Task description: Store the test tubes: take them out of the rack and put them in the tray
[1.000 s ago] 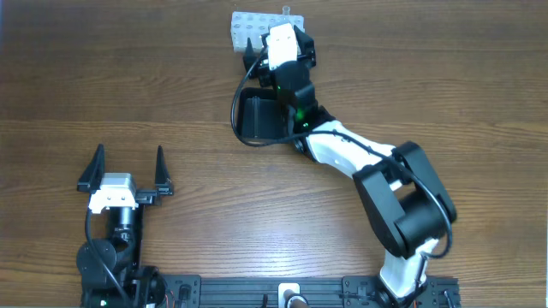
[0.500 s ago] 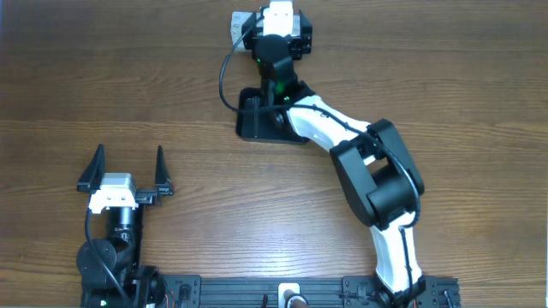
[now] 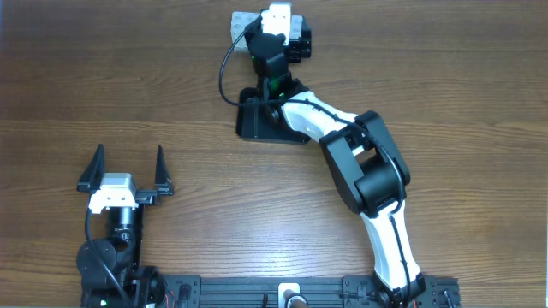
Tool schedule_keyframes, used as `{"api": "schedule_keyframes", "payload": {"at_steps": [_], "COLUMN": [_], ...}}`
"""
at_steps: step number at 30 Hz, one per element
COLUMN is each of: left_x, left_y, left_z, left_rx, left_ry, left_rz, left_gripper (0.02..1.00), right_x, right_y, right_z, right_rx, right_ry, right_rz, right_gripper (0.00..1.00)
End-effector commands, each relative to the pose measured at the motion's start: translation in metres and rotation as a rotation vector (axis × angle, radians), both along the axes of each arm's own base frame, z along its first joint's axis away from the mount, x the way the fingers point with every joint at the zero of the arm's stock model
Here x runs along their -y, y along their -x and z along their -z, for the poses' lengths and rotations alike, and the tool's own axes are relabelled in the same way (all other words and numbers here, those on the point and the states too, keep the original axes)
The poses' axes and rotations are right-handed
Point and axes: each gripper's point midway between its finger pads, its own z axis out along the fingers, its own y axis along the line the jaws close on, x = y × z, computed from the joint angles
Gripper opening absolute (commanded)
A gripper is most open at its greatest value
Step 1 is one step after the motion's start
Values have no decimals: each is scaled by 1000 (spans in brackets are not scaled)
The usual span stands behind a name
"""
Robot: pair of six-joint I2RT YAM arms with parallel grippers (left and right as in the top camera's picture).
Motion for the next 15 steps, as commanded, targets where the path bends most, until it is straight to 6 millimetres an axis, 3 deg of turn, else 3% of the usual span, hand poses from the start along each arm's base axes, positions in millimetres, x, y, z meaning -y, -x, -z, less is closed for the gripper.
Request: {"api": "schedule_keyframes", "payload": {"at_steps": [1, 6, 15], "left_x": [1, 1, 1], "left_y": [1, 1, 1], "left_z": [-1, -1, -1], "left_rx": [9, 9, 9], "left_ry": [-15, -15, -15], "left_rz": [4, 4, 4], "left_gripper": [1000, 1000, 1000], "right_x": [21, 29, 26], "right_y": [-11, -15, -18], "right_z": [0, -3, 0], "right_rx": [19, 33, 36], "right_ry": [-22, -31, -67], "right_rz": [62, 75, 45], "right_gripper": [991, 991, 987]}}
